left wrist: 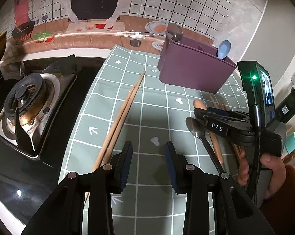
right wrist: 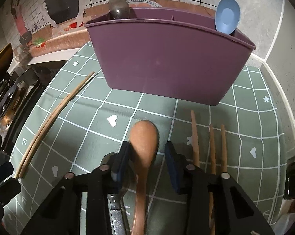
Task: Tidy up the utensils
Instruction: 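Grasp the wooden spoon with the right tool while the left tool grasps the second metal spoon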
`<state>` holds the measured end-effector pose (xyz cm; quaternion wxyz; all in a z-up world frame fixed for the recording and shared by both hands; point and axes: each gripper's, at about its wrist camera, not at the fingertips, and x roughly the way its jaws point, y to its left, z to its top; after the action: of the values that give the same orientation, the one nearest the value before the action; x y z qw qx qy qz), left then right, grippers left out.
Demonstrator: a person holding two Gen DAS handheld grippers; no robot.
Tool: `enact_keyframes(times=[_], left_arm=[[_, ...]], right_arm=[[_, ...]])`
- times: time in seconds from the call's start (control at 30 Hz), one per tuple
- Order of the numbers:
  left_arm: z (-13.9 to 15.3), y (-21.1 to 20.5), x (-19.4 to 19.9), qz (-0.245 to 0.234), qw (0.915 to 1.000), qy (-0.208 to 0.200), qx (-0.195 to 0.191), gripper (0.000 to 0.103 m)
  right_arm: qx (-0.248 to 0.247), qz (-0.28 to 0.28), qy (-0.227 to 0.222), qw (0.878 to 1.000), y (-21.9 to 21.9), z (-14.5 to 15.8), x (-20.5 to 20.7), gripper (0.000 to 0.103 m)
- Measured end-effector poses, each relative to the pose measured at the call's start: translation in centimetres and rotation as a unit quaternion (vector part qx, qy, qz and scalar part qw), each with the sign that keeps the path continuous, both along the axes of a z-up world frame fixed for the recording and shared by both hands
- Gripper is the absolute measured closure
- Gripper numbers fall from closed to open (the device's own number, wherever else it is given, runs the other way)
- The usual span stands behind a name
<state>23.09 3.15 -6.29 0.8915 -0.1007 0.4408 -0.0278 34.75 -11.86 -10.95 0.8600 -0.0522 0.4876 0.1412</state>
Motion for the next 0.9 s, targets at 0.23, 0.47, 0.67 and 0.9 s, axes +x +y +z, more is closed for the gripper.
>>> enact_keyframes(times=[0.23, 0.47, 0.67, 0.9], left_arm=[[0.2, -1.8, 0.5, -0.015, 0.9999, -0.002, 0.001, 0.067], [-0.9, -4.4, 1.5, -0.042, 0.9985, 0.024, -0.025, 0.067], [-2.6, -6.5, 3.4, -0.049, 0.9956, 0.057, -0.055, 0.067], [-3.7, -9.3, 5.7, -0.058, 0.9954, 0.069, -0.032, 0.067]], right_arm=[[0.022, -0.006, -0.008, 1.0, -1.9, 1.4, -1.2, 0.076], [0.051, -0.043, -0.05, 0.997, -5.7, 4.9, -3.9, 0.076], [0.06, -0.065, -0.092, 0.992, -8.6, 7.9, -6.2, 0.076], [0.077, -0.088, -0.113, 0.987, -11.0, 9.1, -7.5, 0.076]])
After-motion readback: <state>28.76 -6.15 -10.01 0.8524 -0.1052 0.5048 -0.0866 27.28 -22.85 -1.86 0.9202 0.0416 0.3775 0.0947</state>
